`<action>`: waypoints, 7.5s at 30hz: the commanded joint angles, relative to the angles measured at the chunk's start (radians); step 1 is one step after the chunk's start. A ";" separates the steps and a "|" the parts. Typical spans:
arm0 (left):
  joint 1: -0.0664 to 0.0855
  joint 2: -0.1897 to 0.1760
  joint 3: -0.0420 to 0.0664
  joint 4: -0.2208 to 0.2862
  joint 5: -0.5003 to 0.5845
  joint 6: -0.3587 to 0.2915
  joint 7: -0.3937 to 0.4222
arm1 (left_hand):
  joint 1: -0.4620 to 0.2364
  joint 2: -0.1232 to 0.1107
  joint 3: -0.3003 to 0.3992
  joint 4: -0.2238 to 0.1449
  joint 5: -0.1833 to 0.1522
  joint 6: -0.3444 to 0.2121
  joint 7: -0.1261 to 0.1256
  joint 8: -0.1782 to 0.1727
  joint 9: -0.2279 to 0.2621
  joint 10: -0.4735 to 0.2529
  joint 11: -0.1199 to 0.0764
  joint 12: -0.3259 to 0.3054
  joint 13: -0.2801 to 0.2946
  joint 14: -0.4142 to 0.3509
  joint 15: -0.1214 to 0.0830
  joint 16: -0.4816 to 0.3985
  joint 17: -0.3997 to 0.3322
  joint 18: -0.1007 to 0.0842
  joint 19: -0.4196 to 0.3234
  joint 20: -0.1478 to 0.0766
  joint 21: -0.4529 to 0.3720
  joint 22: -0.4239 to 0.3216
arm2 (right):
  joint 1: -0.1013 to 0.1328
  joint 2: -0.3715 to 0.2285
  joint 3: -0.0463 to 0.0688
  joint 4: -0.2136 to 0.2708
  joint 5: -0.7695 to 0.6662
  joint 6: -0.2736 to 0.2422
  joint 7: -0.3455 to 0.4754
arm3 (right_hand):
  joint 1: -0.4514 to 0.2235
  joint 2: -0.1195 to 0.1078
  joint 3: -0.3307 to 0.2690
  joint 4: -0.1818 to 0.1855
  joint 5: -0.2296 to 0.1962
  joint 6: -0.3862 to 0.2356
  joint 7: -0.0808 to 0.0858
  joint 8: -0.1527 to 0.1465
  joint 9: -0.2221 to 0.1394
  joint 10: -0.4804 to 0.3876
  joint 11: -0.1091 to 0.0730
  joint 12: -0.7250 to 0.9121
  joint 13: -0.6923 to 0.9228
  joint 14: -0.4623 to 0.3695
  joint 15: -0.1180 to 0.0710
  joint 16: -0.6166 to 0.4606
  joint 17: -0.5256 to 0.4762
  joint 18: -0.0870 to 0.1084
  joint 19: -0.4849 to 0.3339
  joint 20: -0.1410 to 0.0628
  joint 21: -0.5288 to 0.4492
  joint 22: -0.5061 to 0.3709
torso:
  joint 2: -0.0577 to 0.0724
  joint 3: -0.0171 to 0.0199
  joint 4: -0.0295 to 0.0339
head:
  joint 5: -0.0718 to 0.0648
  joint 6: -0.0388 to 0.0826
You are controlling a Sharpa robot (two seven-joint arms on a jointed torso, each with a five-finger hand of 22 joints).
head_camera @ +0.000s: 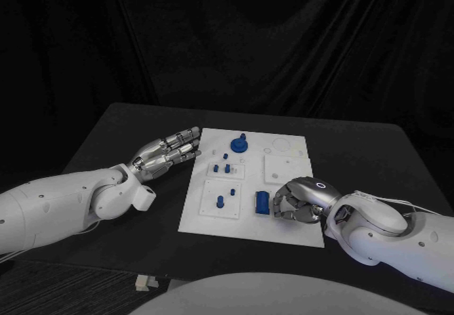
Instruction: Assemble the parts on the task board
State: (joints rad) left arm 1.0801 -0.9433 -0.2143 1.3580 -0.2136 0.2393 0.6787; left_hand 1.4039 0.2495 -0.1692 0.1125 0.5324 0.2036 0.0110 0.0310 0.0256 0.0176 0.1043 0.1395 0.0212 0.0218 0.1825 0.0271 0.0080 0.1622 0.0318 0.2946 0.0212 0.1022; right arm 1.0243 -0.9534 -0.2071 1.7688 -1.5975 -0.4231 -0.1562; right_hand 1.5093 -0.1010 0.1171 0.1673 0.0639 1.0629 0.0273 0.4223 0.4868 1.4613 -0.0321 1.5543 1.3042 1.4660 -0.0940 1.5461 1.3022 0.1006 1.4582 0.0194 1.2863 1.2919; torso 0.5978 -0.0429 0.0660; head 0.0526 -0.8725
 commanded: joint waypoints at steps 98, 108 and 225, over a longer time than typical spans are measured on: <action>0.017 -0.018 0.001 0.070 0.006 -0.094 0.164 | 0.040 -0.011 -0.042 0.140 -0.009 0.086 0.032 0.009 0.010 0.005 0.004 0.091 0.009 -0.012 -0.037 0.035 0.005 0.017 -0.002 -0.018 0.002 -0.021 | 0.084 0.046 0.000 -0.045 -0.112 0.223 -0.090 | 0.007 -0.031 -0.067 0.094 0.026 -0.090 -0.010 0.222 0.070 0.109 -0.023 0.016 0.267 0.105 -0.010 0.025 0.269 -0.031 -0.070 -0.008 0.058 0.074 | -0.041 0.0341 -0.0243 | 0.010 0.000; 0.017 -0.016 0.001 0.067 0.006 -0.088 0.156 | 0.043 -0.010 -0.039 0.137 -0.005 0.085 0.032 0.009 0.010 0.006 0.007 0.092 0.010 -0.011 -0.034 0.037 0.006 0.017 -0.001 -0.014 0.003 -0.019 | 0.077 0.050 0.000 -0.049 -0.114 0.235 -0.094 | -0.013 -0.041 -0.062 0.111 -0.008 -0.133 -0.003 0.251 0.140 0.109 -0.017 0.016 0.267 0.105 -0.003 0.025 0.269 -0.026 -0.087 -0.002 0.041 0.070 | -0.041 0.0344 -0.0240 | 0.005 0.000; -0.011 0.077 0.108 0.132 0.108 -0.545 -0.080 | -1.007 -0.169 0.076 -0.005 -0.409 -0.109 -0.011 -0.031 -0.026 -0.018 -0.104 -0.064 -0.021 -0.022 -0.183 -0.027 -0.008 -0.049 -0.032 -0.211 -0.021 -0.102 | 0.066 0.076 0.111 -0.135 1.188 -0.343 0.601 | -1.509 0.101 -0.117 -0.167 -0.064 -1.063 -0.027 -0.422 -0.487 -1.461 0.032 -1.554 -1.304 -1.466 0.094 -1.546 -1.302 -0.101 -1.458 -0.019 -1.286 -1.292 | -0.052 0.0414 -0.0580 | -0.040 0.220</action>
State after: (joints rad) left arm 1.0710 -0.8726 -0.1110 1.4798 -0.1623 -0.1229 0.6254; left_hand 0.5431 0.1095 -0.1332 0.1539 0.1667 0.1287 0.0001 0.0151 0.0129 -0.0034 0.0176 0.1069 0.0116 -0.0083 0.0445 0.0172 0.0072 0.1613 0.0045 0.1176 0.0093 0.0141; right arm 1.0951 -0.8843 -0.1011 1.6406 -0.5874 -0.7599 0.4030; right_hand 0.0103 0.0001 -0.0122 -0.0068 0.0173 0.0087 0.0021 0.0115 0.0049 0.0105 0.0001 0.0109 0.0042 0.0095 0.0011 0.0106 0.0034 0.0080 0.0103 0.0015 0.0190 0.0040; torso 0.5483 -0.0030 0.0163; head 0.0198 -0.6794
